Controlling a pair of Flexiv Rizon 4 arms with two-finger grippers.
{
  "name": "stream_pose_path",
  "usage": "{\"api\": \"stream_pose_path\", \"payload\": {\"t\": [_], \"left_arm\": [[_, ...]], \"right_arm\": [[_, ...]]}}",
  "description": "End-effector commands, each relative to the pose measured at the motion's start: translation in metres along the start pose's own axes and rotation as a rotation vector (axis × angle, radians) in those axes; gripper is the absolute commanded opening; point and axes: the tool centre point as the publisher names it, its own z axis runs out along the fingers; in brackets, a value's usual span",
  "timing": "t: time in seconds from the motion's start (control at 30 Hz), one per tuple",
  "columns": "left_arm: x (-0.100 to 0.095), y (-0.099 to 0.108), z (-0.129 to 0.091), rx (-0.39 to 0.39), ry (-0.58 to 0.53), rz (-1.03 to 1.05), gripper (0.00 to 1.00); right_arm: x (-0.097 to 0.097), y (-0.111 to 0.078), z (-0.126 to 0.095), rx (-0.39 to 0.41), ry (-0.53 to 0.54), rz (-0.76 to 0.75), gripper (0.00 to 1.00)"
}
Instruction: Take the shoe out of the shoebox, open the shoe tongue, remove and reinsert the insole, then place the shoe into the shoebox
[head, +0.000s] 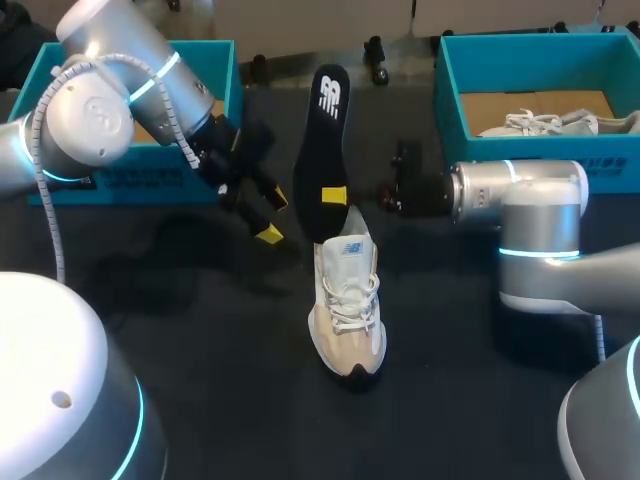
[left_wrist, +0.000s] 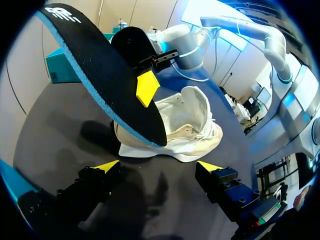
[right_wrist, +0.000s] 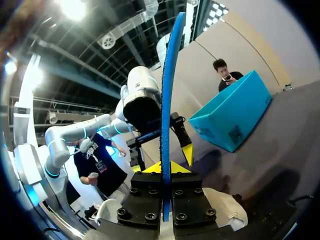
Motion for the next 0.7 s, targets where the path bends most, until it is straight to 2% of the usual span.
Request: {"api": "stream_pose_path", "payload": {"t": [0.03, 0.4, 0.7], "left_arm": [[0.0008, 0.0, -0.0006, -0.003, -0.002, 0.0, 1.0], [0.0008, 0.0, -0.0006, -0.003, -0.002, 0.0, 1.0], [0.0008, 0.0, -0.0006, -0.003, -0.002, 0.0, 1.0]], "right_arm": [[0.0003, -0.0037, 0.0025, -0.003, -0.005, 0.003, 0.0], [0.003, -0.0085, 0.0043, -0.002, -0.012, 0.015, 0.0], [0.0029, -0.003, 0.0055, 0.007, -0.01, 0.011, 0.0]]}}
